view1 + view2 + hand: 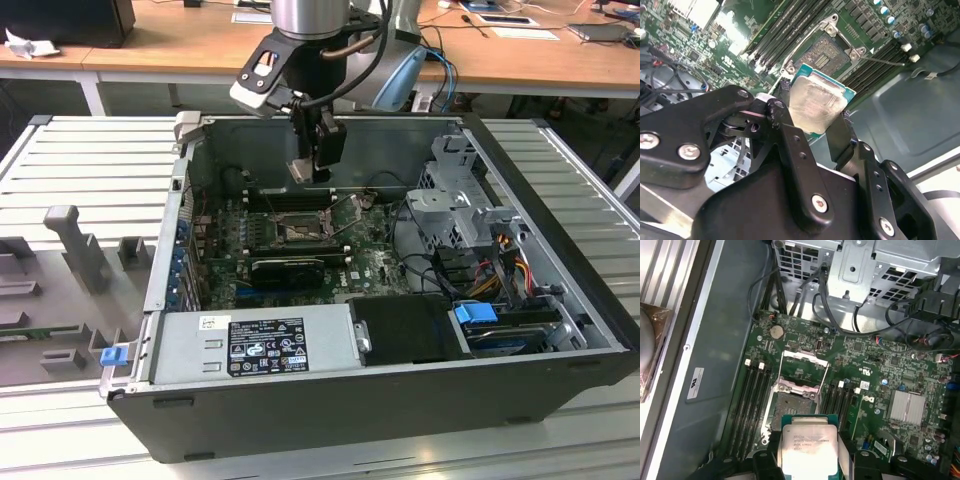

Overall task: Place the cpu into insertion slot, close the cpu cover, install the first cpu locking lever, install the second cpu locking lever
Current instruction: 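Place the cpu into insertion slot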

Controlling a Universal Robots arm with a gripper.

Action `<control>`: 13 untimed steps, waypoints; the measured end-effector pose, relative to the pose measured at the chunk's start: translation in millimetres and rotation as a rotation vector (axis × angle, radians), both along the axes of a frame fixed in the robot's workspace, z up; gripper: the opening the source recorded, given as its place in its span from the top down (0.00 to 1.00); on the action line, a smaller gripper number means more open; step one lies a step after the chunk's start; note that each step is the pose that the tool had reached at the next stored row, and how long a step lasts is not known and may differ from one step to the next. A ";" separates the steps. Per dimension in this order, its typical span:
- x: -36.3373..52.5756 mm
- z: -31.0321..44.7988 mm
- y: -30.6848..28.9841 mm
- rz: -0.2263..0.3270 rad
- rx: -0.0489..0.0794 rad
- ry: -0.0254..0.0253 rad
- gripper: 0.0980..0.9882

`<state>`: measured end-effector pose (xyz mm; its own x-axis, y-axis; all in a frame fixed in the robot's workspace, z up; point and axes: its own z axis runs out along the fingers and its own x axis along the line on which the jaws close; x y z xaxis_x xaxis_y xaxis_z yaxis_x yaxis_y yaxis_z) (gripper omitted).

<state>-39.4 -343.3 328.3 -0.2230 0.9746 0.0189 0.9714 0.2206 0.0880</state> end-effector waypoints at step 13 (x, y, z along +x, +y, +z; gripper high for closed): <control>0.0 -5.5 0.0 -0.025 -0.001 0.0001 0.51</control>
<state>-39.4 -343.3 322.8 -0.1987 0.9799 0.0182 0.9766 0.1964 0.0877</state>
